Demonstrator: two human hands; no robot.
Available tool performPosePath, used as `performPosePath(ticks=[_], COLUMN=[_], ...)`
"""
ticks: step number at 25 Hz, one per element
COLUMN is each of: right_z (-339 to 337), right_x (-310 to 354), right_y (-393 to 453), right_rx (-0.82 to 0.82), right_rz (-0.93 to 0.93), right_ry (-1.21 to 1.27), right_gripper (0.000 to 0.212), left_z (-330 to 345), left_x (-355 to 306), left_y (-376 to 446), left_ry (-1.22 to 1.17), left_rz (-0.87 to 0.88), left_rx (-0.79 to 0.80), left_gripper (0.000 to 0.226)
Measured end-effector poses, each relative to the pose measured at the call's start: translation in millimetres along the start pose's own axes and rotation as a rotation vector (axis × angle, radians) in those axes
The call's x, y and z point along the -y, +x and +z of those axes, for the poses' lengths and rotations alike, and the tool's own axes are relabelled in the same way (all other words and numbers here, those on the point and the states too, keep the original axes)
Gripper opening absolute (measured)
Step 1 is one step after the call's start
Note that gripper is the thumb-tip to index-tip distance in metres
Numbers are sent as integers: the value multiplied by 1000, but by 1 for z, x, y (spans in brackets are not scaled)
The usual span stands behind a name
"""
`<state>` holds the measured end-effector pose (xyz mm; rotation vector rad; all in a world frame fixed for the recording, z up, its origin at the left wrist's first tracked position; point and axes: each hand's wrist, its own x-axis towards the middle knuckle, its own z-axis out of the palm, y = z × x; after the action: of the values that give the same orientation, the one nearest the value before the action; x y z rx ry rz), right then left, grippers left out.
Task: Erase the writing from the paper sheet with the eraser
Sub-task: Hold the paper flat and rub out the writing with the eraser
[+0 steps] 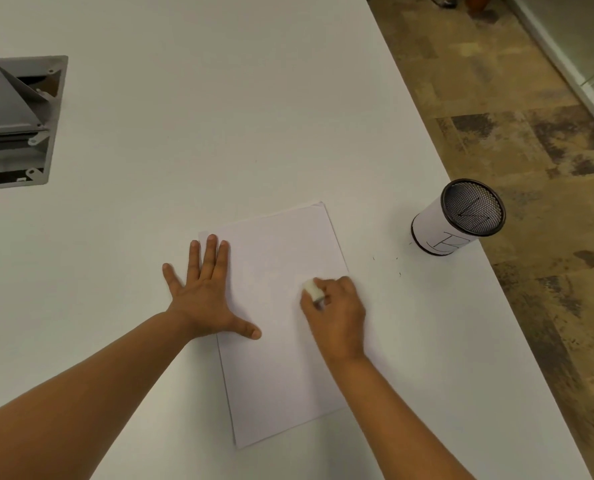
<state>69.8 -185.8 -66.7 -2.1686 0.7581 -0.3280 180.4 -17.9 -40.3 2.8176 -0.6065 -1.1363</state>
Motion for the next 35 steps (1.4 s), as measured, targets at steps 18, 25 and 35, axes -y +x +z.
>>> performPosePath(ticks=[18, 25, 35], right_z=[5, -29, 5], right_x=[10, -11, 24], right_y=[6, 34, 15], right_rx=[5, -159, 210], right_rz=[20, 225, 787], right_ry=[-23, -27, 1509], right_gripper=[16, 25, 44], left_z=[0, 2, 4], left_x=[0, 0, 3], left_y=[-1, 0, 4], left_ry=[-5, -7, 7], left_rz=[3, 11, 9], left_rx=[-4, -2, -35], left_gripper=[155, 153, 155])
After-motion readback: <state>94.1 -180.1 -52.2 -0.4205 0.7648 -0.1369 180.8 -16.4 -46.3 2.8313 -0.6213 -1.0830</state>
